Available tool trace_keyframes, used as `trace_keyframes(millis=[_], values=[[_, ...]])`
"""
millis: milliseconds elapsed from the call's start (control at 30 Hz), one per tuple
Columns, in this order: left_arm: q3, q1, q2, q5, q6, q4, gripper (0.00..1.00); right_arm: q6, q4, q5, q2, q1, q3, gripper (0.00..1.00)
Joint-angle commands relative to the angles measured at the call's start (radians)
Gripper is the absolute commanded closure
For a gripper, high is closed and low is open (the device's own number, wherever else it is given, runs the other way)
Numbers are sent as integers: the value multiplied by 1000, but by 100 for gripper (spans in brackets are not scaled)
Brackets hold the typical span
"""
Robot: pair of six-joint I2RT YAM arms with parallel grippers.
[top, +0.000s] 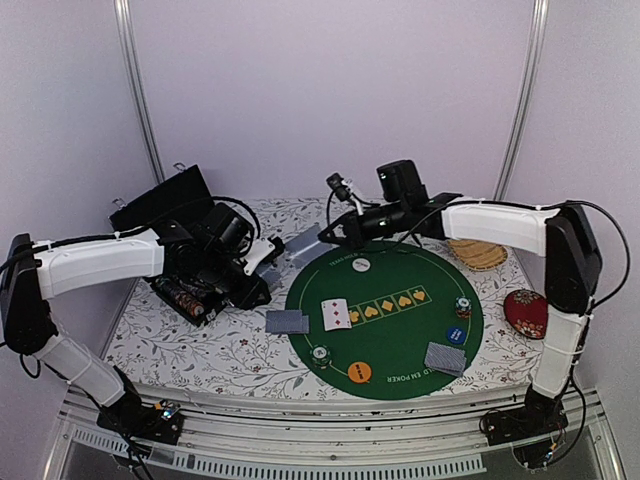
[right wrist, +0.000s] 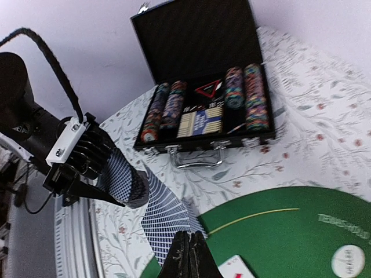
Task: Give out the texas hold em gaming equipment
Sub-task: Pick up the poker card from the face-down deck piles, then flop the poker card in the community card area.
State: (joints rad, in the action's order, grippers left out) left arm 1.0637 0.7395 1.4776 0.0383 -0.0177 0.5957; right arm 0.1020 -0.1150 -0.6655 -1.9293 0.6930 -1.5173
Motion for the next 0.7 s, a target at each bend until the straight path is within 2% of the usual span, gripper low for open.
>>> trace_keyframes(millis=[0, 200, 400, 467, 567, 667], values=[[-13, 6, -24, -4, 0, -19, 60, -234, -43, 216, 223, -45, 100, 98], [-12, 6, -18, -3, 3, -18, 60, -636, 82, 547, 338, -45, 358, 98], [-7, 8, -25, -2, 7, -13, 60, -1097, 346, 796, 245, 39, 529, 99], [-6, 7, -29, -6, 6, -11, 60, -1200, 423, 817, 189, 59, 561, 99], [-3, 7, -31, -4, 15, 6, 60, -1238, 404, 797, 133, 76, 571, 99], [-9, 7, -40, -18, 14, 13, 59, -1308, 397, 762, 138, 101, 655, 99]])
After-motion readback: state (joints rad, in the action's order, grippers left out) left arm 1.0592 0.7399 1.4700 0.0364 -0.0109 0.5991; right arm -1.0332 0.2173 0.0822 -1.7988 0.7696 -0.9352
